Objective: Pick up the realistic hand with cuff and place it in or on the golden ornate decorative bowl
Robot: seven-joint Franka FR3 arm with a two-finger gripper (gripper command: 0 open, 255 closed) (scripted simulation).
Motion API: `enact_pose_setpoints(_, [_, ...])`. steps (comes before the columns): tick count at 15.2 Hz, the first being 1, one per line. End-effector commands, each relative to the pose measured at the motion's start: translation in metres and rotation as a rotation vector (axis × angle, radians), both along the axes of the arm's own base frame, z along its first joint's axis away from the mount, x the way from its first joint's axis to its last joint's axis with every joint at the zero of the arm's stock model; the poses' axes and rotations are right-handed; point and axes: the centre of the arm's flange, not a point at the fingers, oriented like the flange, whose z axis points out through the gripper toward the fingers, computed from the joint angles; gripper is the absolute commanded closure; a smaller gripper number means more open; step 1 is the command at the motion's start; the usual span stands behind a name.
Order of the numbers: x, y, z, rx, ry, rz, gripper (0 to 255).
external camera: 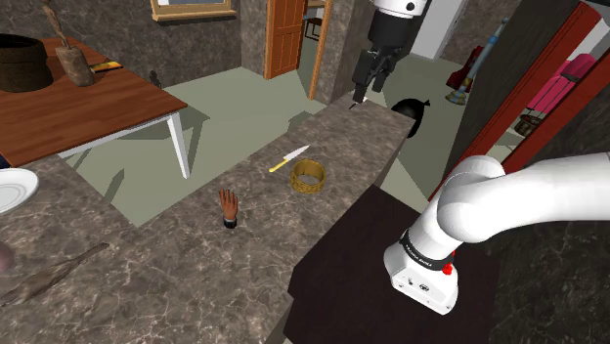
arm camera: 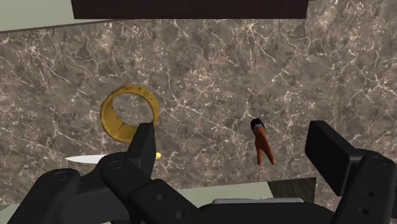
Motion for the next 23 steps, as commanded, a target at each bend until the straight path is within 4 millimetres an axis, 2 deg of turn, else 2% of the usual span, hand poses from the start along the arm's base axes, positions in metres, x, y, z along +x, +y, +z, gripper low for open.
enact_pose_setpoints(1, [0.0,0.0,0.0,0.0,0.0,0.0,0])
enact_pose_setpoints(23, [0.183,0.073,-0.22,0.075,0.086,-0.127,0])
